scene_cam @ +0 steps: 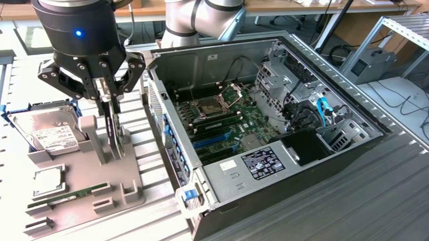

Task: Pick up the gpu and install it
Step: 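Pick up the gpu and move the gpu toward the slot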

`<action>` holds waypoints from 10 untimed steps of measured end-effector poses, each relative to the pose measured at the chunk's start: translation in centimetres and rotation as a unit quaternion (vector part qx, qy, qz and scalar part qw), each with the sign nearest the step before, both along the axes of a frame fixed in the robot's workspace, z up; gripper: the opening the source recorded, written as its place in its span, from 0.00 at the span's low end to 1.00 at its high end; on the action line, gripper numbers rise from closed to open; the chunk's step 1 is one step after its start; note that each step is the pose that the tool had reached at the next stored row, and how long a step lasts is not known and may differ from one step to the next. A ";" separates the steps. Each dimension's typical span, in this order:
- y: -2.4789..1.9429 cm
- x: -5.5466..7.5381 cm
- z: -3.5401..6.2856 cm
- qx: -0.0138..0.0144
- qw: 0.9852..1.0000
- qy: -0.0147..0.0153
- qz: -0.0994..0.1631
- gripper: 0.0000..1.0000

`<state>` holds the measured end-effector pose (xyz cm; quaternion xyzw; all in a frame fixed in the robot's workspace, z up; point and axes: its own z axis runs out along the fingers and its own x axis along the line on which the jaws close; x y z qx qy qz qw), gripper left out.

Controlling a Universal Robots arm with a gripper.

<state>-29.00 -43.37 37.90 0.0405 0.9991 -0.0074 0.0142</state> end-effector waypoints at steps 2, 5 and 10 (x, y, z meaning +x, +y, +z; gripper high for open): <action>0.00 0.0 0.09 0.000 1.000 0.000 0.000 0.27; 0.00 0.0 0.18 0.000 1.000 0.000 0.000 0.27; 0.00 0.0 0.34 0.000 1.000 0.000 0.000 0.27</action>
